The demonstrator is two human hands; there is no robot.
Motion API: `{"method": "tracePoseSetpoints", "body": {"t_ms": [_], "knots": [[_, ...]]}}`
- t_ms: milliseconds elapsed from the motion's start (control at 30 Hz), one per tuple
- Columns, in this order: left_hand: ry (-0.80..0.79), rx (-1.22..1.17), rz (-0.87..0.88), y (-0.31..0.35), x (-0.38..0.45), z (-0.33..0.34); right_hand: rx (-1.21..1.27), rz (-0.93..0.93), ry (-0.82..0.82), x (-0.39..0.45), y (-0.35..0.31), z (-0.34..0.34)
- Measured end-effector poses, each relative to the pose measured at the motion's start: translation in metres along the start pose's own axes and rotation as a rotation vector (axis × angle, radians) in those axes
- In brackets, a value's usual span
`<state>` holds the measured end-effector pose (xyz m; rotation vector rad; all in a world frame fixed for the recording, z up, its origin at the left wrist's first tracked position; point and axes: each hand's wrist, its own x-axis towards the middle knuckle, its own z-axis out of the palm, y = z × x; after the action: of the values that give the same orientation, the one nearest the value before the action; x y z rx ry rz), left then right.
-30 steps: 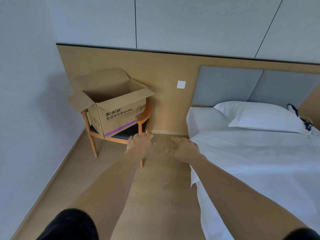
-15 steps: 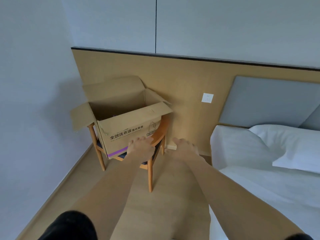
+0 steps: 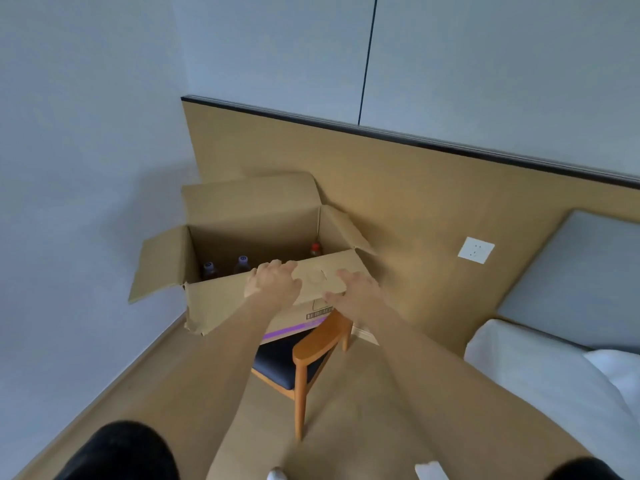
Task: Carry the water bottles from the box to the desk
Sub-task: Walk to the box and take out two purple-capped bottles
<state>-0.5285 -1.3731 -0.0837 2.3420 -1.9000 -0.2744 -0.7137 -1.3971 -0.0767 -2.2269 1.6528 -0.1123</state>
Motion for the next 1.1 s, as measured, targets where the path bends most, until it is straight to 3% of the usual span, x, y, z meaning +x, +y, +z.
{"method": "tracePoseSetpoints", "body": {"t_ms": [533, 733, 1100], "knots": [[-0.014, -0.035, -0.152, -0.069, 0.224, -0.012, -0.023, -0.118, -0.048, 0.254, -0.014, -0.027], [-0.051, -0.07, -0.288, -0.115, 0.243, 0.011, -0.052, -0.213, -0.188, 0.317, -0.035, 0.009], [-0.108, -0.117, -0.702, -0.194, 0.233, 0.032, -0.103, -0.438, -0.479, 0.382, -0.096, 0.094]]}}
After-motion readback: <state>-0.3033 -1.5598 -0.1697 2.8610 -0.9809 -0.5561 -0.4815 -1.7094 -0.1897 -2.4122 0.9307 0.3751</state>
